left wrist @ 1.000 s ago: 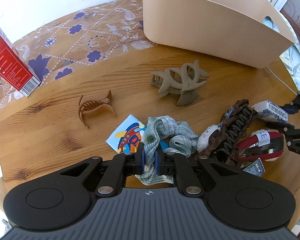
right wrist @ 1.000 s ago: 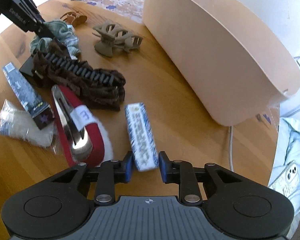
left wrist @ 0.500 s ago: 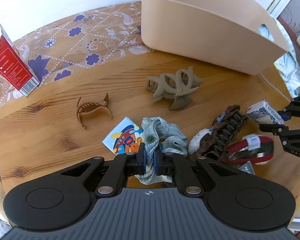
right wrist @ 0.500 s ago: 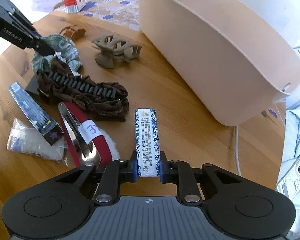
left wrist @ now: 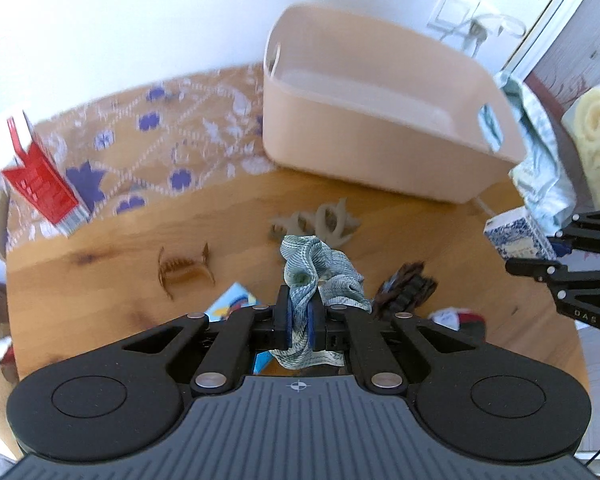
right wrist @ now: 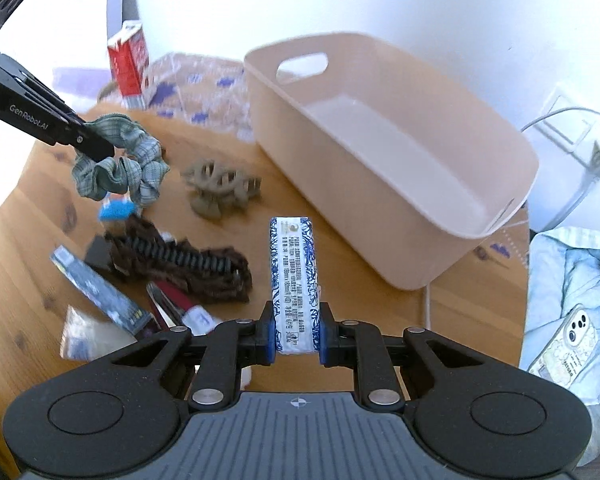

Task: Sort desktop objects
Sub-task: 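Lift the scrunchie and stick pack with both grippers and carry them over the basket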

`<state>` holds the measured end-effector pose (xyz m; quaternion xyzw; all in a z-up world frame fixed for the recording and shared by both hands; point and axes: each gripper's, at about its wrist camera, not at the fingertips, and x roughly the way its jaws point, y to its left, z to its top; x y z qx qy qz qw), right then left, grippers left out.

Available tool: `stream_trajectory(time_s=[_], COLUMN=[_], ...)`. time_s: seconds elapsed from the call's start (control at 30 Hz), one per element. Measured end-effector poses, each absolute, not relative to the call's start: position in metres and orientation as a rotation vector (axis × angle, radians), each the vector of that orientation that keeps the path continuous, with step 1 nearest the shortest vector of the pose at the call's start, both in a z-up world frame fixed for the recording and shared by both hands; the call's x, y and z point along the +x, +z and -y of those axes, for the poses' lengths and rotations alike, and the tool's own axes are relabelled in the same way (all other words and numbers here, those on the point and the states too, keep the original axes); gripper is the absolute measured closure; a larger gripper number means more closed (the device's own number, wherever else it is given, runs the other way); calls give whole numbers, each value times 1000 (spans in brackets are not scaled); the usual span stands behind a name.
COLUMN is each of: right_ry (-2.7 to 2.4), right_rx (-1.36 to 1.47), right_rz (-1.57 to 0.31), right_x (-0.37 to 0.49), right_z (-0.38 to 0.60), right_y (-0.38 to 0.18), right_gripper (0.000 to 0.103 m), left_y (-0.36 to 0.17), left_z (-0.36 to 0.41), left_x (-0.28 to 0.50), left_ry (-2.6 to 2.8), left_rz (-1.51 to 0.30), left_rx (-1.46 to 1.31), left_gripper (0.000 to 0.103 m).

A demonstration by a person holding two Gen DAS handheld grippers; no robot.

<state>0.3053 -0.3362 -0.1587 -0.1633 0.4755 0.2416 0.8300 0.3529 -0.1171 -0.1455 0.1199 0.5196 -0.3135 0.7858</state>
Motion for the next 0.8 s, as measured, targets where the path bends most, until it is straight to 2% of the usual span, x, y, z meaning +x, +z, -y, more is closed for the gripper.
stream_trajectory(time_s=[0.5,0.63,0.8], right_ry=[399,343,280], right_rx=[-241,-194,-104], right_rz=[-842,-802,-793], right_x=[347,368,401], right_z=[362,368,374], right_y=[-93,-87,-94], right_gripper=[85,85,85], left_y=[-50,-45,-65], left_z=[160,190,233], left_x=[399,417,433], left_ry=[-740,-737,-734], left_rz=[-894,-876,-880], left_rx=[241,243,261], left_gripper=[97,97,97])
